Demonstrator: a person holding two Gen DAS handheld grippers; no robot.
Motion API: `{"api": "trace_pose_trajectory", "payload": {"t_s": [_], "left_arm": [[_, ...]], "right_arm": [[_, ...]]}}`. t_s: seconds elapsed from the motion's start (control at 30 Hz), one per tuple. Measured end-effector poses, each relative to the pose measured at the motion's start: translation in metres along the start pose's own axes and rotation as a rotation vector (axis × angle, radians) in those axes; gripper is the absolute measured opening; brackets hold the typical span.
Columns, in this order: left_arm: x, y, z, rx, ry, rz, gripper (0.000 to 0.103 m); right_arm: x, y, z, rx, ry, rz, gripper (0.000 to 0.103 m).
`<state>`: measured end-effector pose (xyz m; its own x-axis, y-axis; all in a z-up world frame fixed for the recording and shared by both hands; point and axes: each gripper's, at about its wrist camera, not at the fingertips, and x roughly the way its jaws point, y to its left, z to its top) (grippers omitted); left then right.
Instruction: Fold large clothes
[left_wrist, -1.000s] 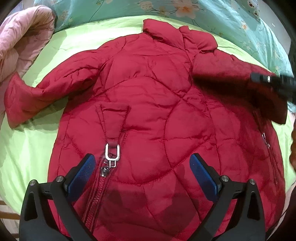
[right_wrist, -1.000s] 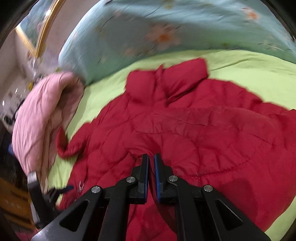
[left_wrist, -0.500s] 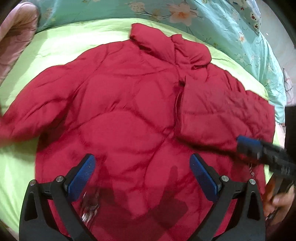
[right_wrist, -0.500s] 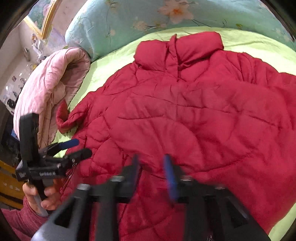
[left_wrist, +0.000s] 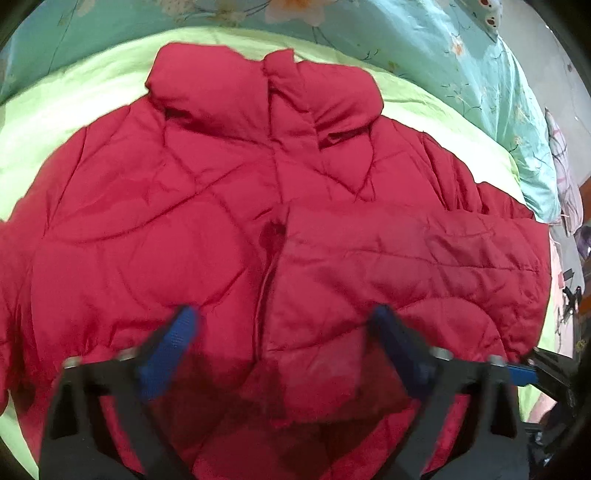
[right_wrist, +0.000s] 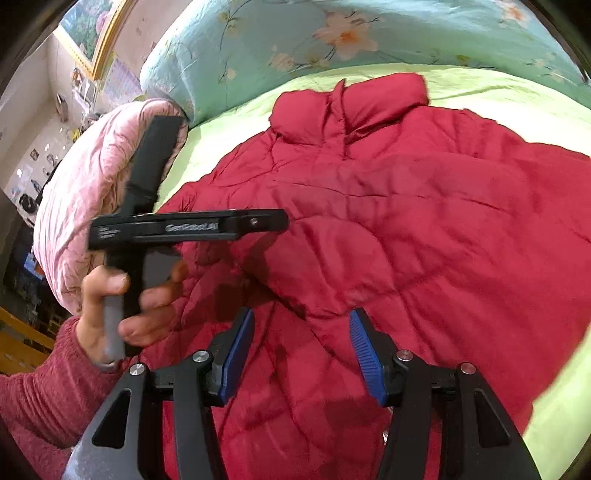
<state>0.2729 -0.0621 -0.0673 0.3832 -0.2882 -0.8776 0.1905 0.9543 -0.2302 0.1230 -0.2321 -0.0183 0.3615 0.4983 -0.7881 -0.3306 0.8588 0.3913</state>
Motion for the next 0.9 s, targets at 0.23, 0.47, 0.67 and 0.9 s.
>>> {"api": "trace_pose_trajectory", "payload": {"t_s": [0.23,0.47,0.67,0.9], "left_arm": [[-0.021,0.006,-0.008,0.027,-0.07,0.046,0.007],[-0.06,0.06,-0.019,-0.039,-0.16,0.153,0.006],[-0.083,0.11,-0.03,-0.098,-0.192,0.274,0.005],[-0.082,0.129,-0.032,-0.11,-0.192,0.284,0.005]], "right_arm": [[-0.029,-0.015,-0.003,0.06,-0.088,-0.009,0.057],[-0.04,-0.02,0.005,0.087,-0.158,-0.013,0.055],[-0.042,-0.027,0.011,0.116,-0.195,-0.069,0.057],[-0.029,-0.038,0.024,0.142,-0.207,-0.211,0.055]]}}
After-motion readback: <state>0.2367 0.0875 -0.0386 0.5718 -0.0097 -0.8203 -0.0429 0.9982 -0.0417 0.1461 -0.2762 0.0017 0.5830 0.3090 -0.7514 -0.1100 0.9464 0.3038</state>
